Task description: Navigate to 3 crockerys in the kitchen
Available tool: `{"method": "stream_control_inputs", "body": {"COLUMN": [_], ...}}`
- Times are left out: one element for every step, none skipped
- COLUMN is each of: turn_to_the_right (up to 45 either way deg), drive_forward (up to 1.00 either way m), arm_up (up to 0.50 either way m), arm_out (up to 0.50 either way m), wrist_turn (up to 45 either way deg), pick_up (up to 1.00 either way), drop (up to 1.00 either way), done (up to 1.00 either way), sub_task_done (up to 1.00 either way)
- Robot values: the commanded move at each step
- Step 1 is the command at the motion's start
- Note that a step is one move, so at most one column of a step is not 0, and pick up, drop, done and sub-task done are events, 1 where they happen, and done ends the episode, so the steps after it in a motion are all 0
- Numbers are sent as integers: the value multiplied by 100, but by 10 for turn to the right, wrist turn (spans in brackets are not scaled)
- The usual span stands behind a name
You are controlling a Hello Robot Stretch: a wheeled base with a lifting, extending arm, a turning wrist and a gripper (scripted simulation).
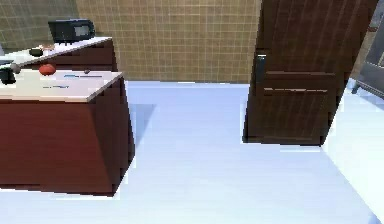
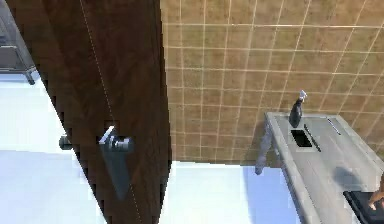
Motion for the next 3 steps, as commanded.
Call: {"method": "stream_control_inputs", "body": {"turn_to_the_right": [0, 0, -270], "drive_forward": [100, 50, 0], "arm_up": [0, 0, 0], "arm_out": [0, 0, 0], "wrist_turn": [0, 0, 0], "pick_up": [0, 0, 0], "drop": [0, 0, 0], "done": [0, 0, 0], "sub_task_done": [0, 0, 0]}}
